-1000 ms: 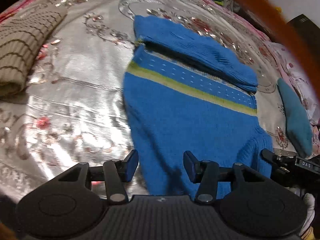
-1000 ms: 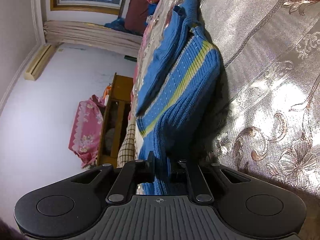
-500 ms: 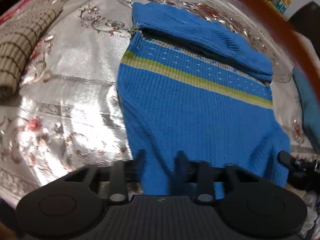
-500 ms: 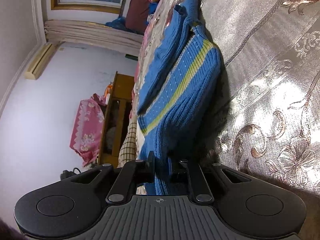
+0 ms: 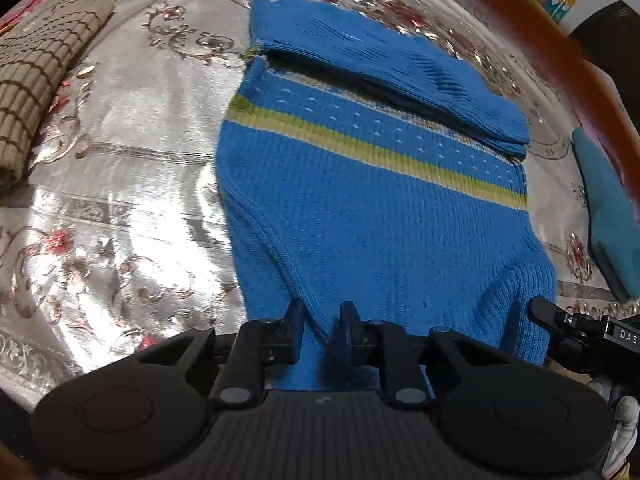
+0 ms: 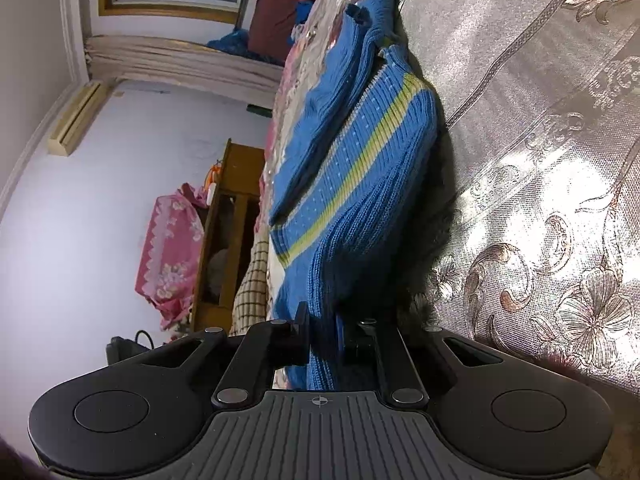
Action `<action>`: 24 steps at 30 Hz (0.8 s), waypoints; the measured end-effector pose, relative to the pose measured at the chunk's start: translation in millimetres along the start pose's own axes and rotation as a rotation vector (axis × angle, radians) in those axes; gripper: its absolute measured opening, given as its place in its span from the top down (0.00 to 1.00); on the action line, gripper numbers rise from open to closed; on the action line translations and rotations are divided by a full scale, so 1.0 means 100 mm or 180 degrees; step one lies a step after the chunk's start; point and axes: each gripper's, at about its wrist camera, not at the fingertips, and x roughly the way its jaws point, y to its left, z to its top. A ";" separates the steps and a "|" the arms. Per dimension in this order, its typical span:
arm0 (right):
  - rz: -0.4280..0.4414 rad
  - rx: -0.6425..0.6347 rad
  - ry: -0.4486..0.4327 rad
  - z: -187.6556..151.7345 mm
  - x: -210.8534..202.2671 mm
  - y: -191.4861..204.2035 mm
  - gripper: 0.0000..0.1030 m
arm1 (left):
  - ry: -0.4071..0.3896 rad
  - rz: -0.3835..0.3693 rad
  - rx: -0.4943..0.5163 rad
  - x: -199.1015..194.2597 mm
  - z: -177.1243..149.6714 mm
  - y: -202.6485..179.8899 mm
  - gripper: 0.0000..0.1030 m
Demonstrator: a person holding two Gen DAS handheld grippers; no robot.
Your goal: Fold small clothes
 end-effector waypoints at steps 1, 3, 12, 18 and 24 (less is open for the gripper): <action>0.0001 0.0002 0.0001 0.00 0.00 0.00 0.86 | 0.0019 0.0010 0.0007 0.01 0.00 -0.02 0.75; 0.0007 0.0013 0.0002 0.00 -0.01 -0.01 0.86 | 0.0078 0.0069 0.0026 0.05 0.01 -0.05 0.73; 0.0037 0.0036 0.0027 0.01 -0.03 -0.02 0.86 | 0.0256 0.0172 -0.0044 0.18 0.04 -0.06 0.66; 0.0134 0.0024 0.0029 0.02 -0.07 -0.01 0.89 | 0.0172 -0.0203 -0.0245 0.18 0.01 0.11 0.85; 0.0444 0.0273 -0.0221 0.08 -0.20 -0.01 0.89 | -0.0185 -0.0945 -0.0703 0.06 0.03 0.43 0.89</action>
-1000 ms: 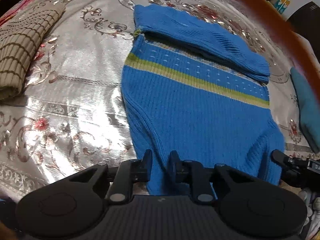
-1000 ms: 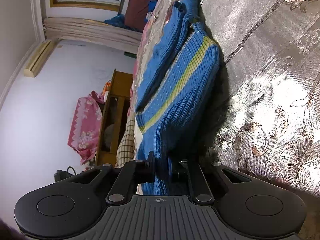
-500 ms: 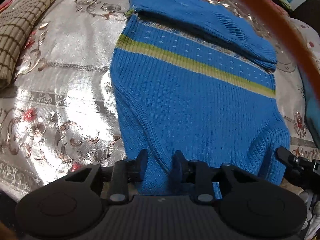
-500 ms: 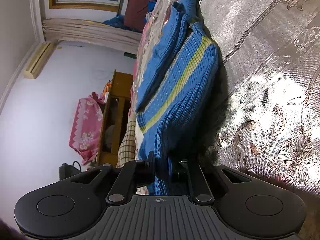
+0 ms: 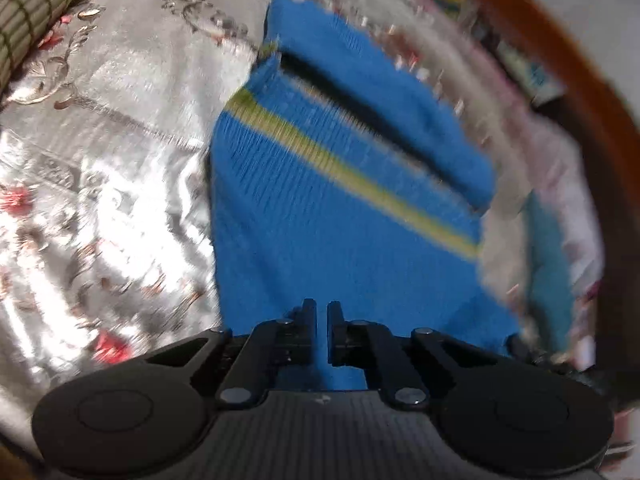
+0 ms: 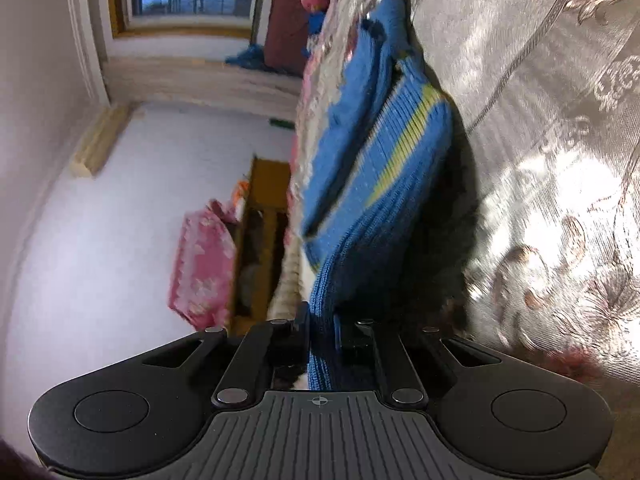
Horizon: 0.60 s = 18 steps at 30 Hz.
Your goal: Fold small clothes
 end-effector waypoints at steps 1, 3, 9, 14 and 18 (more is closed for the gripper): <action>0.0060 0.0030 -0.0075 0.03 -0.02 0.02 0.89 | -0.0075 -0.0124 -0.0048 -0.03 0.04 0.03 0.89; 0.0120 0.0042 -0.0207 0.10 -0.05 0.07 0.89 | -0.0191 -0.0258 -0.0071 -0.07 0.13 0.05 0.89; 0.0003 -0.0106 -0.0264 0.22 0.01 0.22 0.89 | -0.0197 -0.0350 0.0167 -0.21 0.27 0.05 0.89; -0.0034 -0.0095 -0.0192 0.18 0.07 0.20 0.89 | 0.0019 0.0033 0.0313 -0.14 0.08 0.00 0.78; -0.0048 -0.0109 -0.0141 0.12 0.06 0.12 0.89 | 0.0090 0.0270 0.0216 0.03 0.03 -0.08 0.62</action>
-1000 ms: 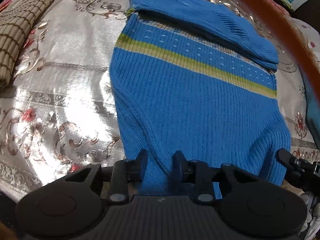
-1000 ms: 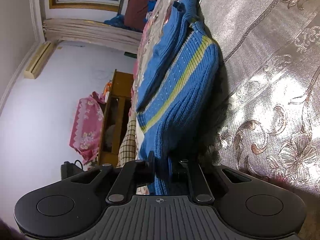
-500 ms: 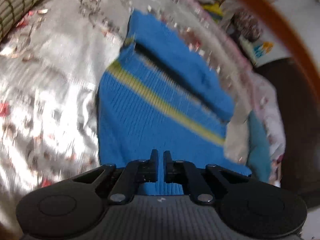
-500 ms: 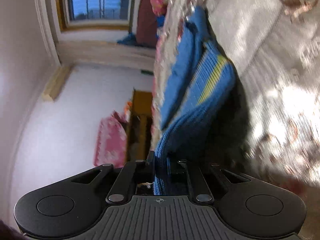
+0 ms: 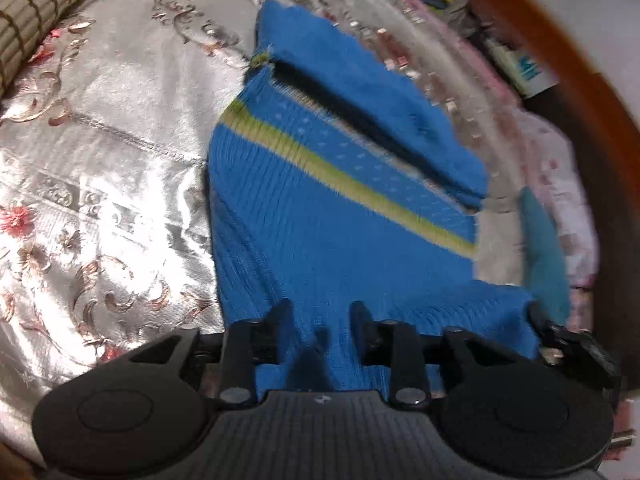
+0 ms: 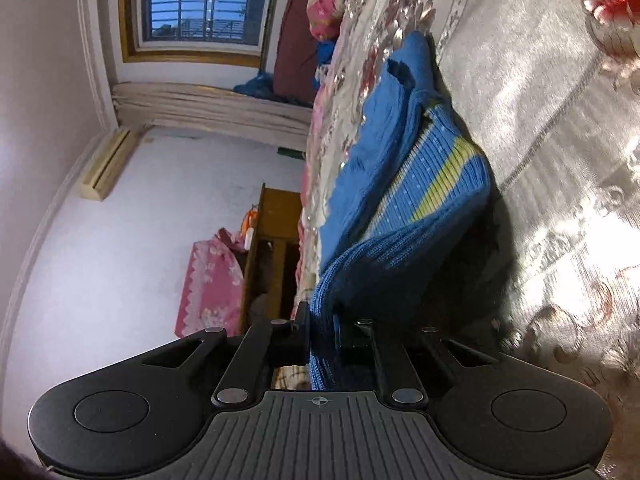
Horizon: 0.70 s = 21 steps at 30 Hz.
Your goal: Fold small clothes
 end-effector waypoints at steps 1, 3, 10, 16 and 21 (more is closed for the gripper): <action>0.0030 0.0028 0.0012 -0.01 0.00 -0.03 0.89 | 0.0021 0.0191 0.0074 0.03 -0.01 -0.07 0.61; 0.0081 0.0077 0.0038 -0.03 0.01 -0.08 0.89 | 0.0057 0.0484 0.0170 0.07 -0.03 -0.17 0.55; 0.0128 0.0074 0.0192 -0.06 0.00 -0.14 0.89 | 0.0078 0.0977 0.0455 0.27 -0.13 -0.46 0.49; 0.0222 0.0062 0.0211 -0.08 -0.09 -0.12 0.89 | 0.0134 0.0919 0.0118 0.04 -0.24 -0.13 0.86; 0.0328 0.0106 0.0077 -0.07 -0.15 -0.02 0.89 | -0.0071 0.0506 -0.0111 -0.20 -0.26 0.00 0.88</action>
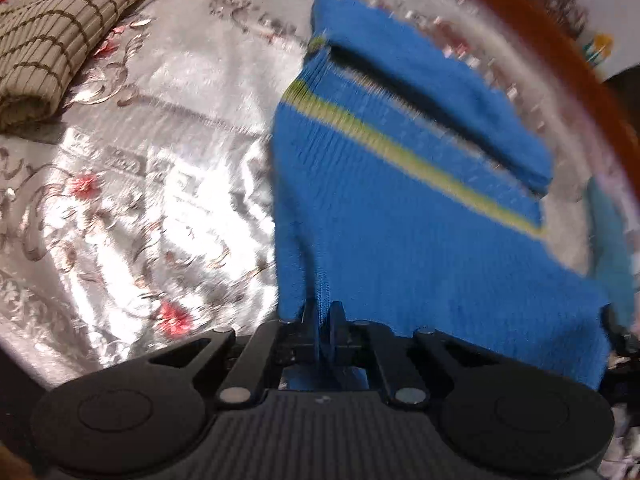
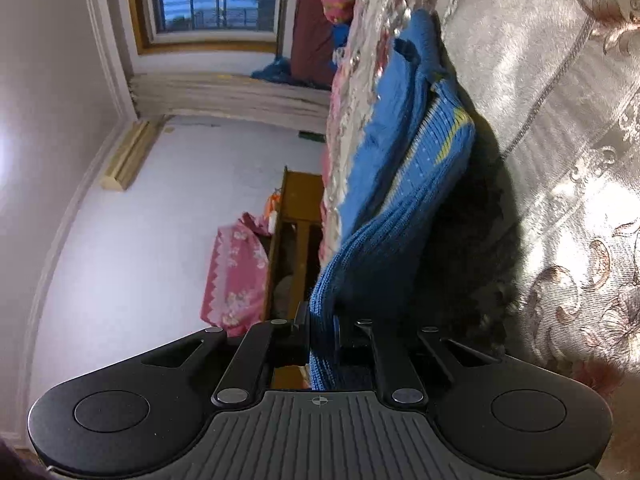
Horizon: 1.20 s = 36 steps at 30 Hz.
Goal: Fold small clothes
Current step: 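Lift the blue sweater with both grippers and fold it in half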
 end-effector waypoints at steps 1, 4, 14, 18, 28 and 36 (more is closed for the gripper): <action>0.0027 0.0013 -0.0057 0.02 -0.01 0.03 0.89 | -0.0048 -0.0124 -0.0044 -0.05 0.02 0.03 0.88; 0.0065 -0.0005 -0.0207 0.09 -0.02 0.13 0.89 | -0.0240 -0.0537 -0.0195 -0.18 0.15 0.10 0.88; 0.0101 -0.0180 -0.0579 0.69 0.27 0.49 0.89 | -0.0886 -0.1484 -0.0484 -0.24 0.96 0.24 0.88; 0.0014 -0.0244 -0.0708 0.97 0.51 0.56 0.89 | -0.1032 -0.1576 -0.0499 -0.10 1.35 0.27 0.88; -0.0423 -0.0012 -0.0946 1.55 1.04 0.26 0.89 | -0.1227 -0.1527 -0.0540 0.35 2.04 0.39 0.88; -0.0690 0.0103 -0.0972 1.74 1.21 0.02 0.86 | -0.1158 -0.1400 -0.0573 0.70 2.27 0.39 0.88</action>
